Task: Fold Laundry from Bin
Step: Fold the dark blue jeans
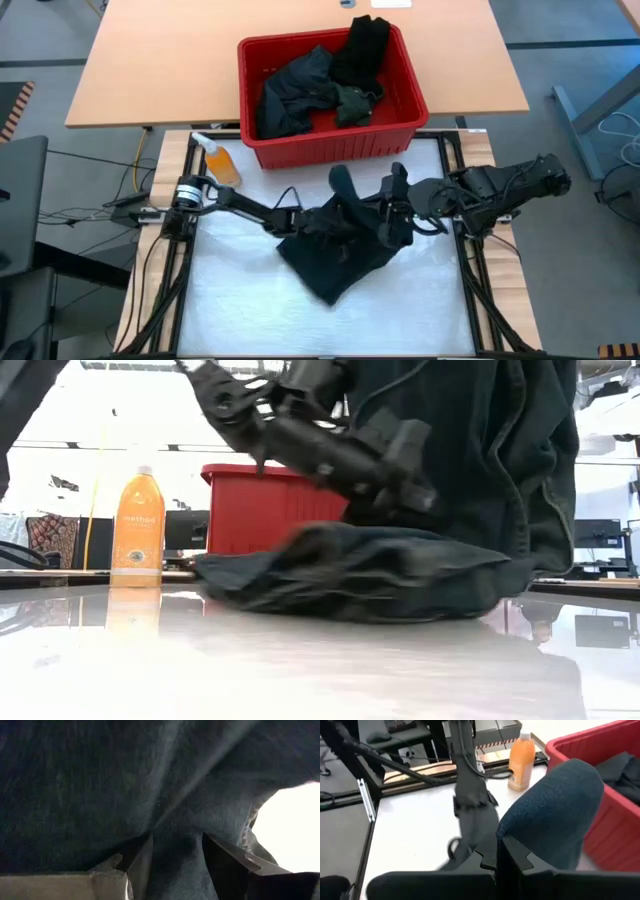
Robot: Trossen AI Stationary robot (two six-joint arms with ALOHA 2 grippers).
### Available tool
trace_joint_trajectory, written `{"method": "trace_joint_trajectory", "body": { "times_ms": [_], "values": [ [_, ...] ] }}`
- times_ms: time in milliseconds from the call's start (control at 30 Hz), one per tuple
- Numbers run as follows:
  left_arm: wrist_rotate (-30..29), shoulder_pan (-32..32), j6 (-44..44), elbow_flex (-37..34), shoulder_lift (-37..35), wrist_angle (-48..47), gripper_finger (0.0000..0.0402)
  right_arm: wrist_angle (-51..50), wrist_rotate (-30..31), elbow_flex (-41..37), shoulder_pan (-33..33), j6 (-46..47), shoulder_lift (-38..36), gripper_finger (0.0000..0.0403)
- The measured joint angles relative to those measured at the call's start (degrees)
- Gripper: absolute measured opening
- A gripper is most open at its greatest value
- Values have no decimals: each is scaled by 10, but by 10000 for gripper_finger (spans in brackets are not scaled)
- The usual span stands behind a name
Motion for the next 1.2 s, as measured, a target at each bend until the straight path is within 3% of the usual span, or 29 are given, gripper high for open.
{"method": "trace_joint_trajectory", "body": {
  "times_ms": [167, 300, 500, 633, 767, 867, 1000, 1200],
  "values": [
    [44, 31, 5, 80, 41, -34, 169, -29, 15, 29, -3, -4, 0, 26],
    [84, 37, 5, 82, 37, -82, 169, -107, 45, 30, -3, 46, -2, 26],
    [86, 10, 46, 76, -27, -255, 169, -128, 58, 0, -2, 70, -1, 26],
    [38, -34, 84, 75, -85, -299, 169, -127, 61, -24, -5, 70, -1, 26],
    [-54, -90, 104, 73, -164, -371, 169, -123, 64, -39, -5, 70, -1, 26],
    [-139, -139, 107, 8, -227, -375, 169, -99, 62, -52, -4, 69, -1, 26],
    [-232, -183, 50, -131, -357, -305, 169, -39, 58, -77, 7, 59, 3, 26],
    [-231, -198, -33, -314, -495, -135, 169, 36, 56, -87, 31, 46, 84, 25]
  ]
}}
